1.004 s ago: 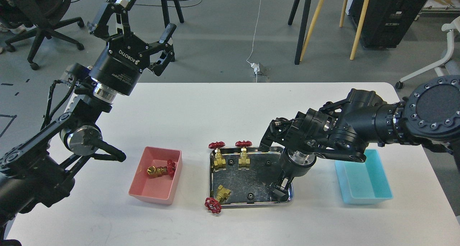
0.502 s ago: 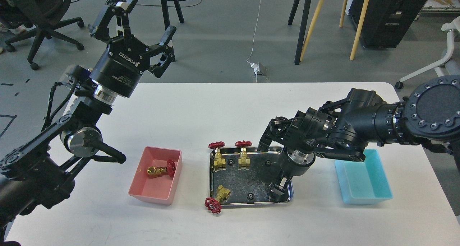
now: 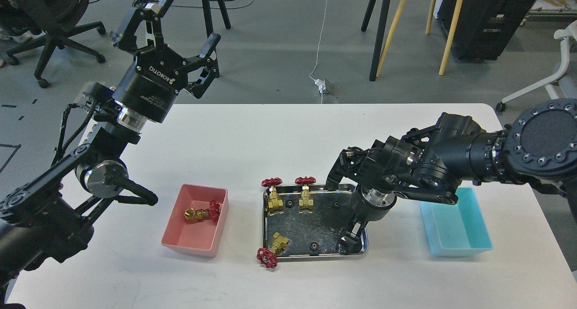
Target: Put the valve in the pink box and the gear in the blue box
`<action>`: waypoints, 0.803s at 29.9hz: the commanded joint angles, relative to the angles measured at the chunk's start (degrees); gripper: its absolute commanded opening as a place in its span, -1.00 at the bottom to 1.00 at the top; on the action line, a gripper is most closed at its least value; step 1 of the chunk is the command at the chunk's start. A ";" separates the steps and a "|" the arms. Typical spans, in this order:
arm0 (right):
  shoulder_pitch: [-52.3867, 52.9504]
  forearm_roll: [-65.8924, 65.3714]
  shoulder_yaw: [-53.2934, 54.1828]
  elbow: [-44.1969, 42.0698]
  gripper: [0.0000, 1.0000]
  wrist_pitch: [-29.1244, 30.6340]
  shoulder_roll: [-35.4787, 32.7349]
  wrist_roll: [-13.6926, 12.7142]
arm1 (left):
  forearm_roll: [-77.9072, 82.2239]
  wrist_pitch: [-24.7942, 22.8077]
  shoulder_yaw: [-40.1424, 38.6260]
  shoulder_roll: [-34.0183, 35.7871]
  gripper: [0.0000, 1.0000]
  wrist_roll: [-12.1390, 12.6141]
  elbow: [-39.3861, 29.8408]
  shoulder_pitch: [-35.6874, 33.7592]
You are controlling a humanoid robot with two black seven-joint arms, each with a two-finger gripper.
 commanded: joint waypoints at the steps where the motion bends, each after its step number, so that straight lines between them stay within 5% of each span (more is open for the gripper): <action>1: 0.08 0.10 0.17 0.00 -0.02 0.00 0.00 0.08 | 0.00 -0.78 0.00 0.01 0.88 0.00 0.03 0.00; 24: -0.01 0.10 0.79 0.36 -0.02 0.00 0.00 0.08 | 0.00 -1.14 0.00 0.01 0.88 0.00 0.20 0.09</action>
